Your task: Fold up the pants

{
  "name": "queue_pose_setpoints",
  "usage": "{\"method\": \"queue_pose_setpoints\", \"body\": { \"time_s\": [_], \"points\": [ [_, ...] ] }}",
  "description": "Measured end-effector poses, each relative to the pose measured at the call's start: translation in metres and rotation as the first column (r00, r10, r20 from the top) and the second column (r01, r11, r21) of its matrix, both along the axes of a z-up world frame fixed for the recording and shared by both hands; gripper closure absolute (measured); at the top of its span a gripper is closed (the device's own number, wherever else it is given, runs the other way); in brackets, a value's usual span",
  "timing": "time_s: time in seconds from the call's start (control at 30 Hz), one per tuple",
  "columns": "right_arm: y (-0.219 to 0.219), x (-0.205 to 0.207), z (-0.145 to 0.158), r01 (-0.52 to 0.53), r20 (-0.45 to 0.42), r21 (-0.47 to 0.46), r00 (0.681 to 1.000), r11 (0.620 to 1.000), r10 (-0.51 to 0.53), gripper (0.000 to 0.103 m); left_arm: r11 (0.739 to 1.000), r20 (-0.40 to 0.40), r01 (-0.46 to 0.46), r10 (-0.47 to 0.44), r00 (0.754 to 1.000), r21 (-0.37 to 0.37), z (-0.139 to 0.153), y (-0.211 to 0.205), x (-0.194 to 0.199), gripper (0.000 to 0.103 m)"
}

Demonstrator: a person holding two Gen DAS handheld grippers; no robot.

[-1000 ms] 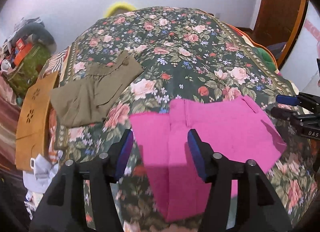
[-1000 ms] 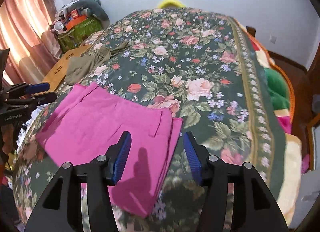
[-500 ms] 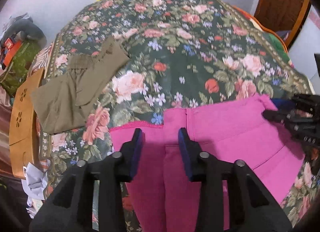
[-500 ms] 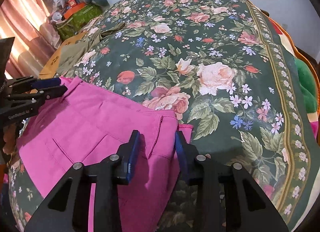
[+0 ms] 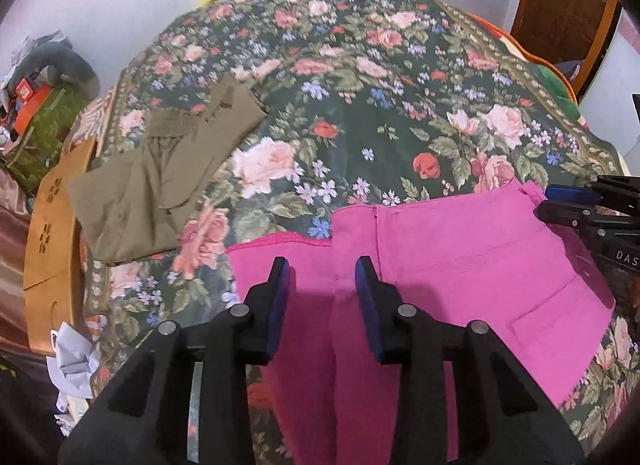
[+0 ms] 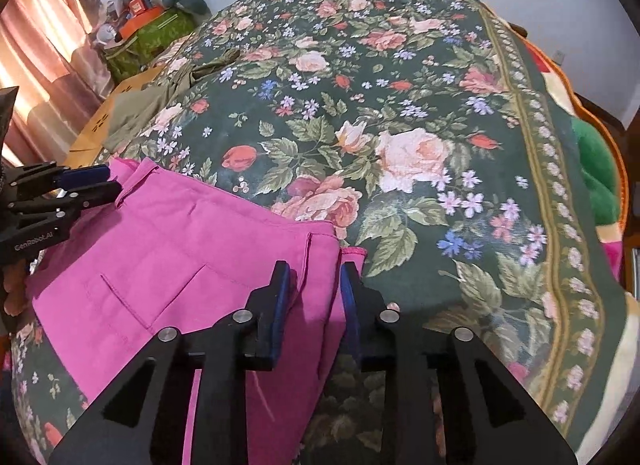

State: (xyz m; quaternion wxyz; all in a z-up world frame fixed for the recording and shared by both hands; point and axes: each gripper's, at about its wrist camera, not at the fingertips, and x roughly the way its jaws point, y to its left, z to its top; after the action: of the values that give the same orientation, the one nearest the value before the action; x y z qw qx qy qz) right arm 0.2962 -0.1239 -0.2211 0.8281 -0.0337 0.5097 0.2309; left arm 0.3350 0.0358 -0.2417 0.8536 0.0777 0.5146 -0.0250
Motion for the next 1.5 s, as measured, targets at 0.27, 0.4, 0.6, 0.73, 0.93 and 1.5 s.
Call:
{"method": "queue_pose_setpoints", "body": {
  "time_s": [0.27, 0.4, 0.6, 0.73, 0.93, 1.5],
  "points": [
    [-0.014, -0.019, 0.024, 0.033, 0.032, 0.043, 0.999, 0.999, -0.035, 0.046, 0.994, 0.054, -0.042, 0.048, 0.997, -0.104, 0.033, 0.022, -0.018, 0.047],
    [-0.02, -0.029, 0.022, 0.049, -0.003, 0.079, 0.999, 0.996, -0.048, 0.038, 0.978, 0.058, -0.081, 0.094, 0.994, -0.194, 0.036, 0.035, -0.027, 0.027],
    [-0.019, -0.037, 0.0, 0.053, -0.102, 0.09, 0.994, 0.995, -0.044, 0.038, 0.967, -0.078, -0.077, 0.06, 0.995, -0.245, 0.005, 0.03, -0.03, 0.027],
    [-0.017, -0.035, -0.003, 0.043, -0.109, 0.133, 0.994, 0.99, -0.028, 0.038, 0.962, -0.118, -0.087, 0.057, 0.991, -0.26, -0.01, 0.026, -0.032, 0.027],
    [-0.011, -0.024, -0.013, 0.044, -0.138, 0.161, 0.99, 0.986, -0.021, 0.039, 0.953, -0.158, -0.096, 0.052, 0.986, -0.286, -0.018, 0.027, -0.022, 0.026],
    [0.0, -0.02, 0.005, 0.017, -0.049, 0.11, 0.999, 0.994, -0.011, 0.092, 0.953, -0.076, -0.038, 0.016, 0.997, -0.299, 0.002, 0.017, -0.021, 0.089]
  ]
}}
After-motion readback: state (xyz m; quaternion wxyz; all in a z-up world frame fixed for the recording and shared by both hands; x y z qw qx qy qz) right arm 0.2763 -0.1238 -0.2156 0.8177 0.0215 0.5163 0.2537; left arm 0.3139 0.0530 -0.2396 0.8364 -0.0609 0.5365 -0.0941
